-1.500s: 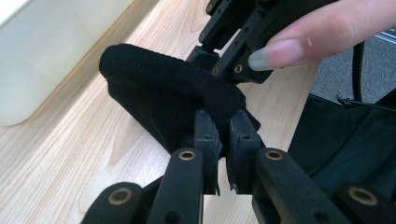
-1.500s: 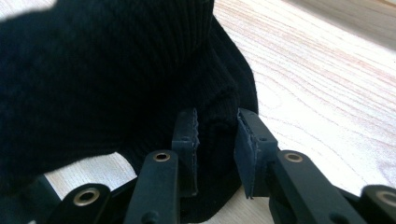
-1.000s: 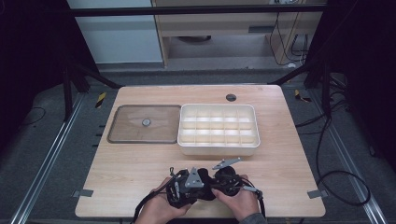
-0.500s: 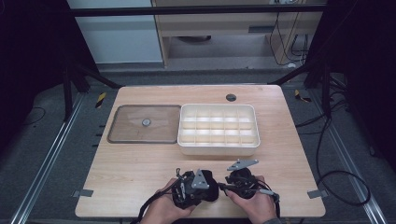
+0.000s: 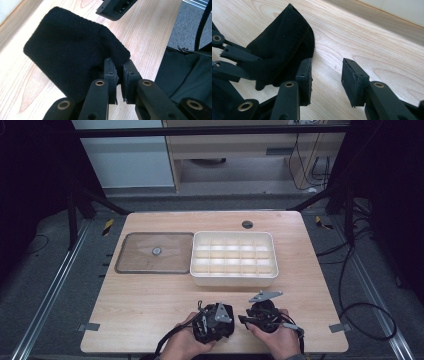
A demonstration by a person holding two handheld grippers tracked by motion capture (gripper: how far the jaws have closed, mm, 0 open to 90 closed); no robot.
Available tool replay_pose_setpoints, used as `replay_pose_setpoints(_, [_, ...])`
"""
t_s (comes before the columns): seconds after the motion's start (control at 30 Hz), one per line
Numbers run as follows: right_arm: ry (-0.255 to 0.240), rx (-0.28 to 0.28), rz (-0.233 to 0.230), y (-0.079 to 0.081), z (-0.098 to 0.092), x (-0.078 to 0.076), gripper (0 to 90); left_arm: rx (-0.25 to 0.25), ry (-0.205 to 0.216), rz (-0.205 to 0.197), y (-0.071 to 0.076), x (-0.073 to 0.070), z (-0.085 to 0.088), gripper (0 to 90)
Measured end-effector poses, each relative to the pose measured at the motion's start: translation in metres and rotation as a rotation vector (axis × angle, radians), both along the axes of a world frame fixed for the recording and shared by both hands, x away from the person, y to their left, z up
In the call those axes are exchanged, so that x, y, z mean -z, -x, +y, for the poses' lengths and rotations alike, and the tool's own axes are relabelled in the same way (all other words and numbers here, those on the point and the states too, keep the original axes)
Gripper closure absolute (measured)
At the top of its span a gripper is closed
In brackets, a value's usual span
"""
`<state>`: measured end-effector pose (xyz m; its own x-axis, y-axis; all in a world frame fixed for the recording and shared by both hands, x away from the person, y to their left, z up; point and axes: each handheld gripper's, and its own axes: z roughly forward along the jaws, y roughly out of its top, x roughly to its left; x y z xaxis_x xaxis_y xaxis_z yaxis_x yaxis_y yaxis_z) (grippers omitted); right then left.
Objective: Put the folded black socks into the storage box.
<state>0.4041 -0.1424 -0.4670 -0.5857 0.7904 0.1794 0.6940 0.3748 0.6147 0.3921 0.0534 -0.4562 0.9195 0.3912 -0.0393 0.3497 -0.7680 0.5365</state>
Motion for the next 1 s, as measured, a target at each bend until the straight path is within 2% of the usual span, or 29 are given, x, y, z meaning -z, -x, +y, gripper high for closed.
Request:
replay_pose_setpoints(0.2, [-0.005,0.006,-0.003,0.0001,-0.0032,0.0004,60.6,-0.013,0.0,0.011,-0.0017,0.0022,-0.004,83.5])
replay_pose_setpoints(0.53, [-0.005,0.017,-0.002,0.0011,-0.0064,-0.0005,60.6,-0.007,-0.015,0.015,-0.0018,0.0039,-0.0082,83.5])
replay_pose_setpoints(1.0, [-0.006,0.017,0.003,0.0008,-0.0069,0.0,60.6,-0.003,0.003,0.04,-0.0041,0.0079,-0.009,83.4])
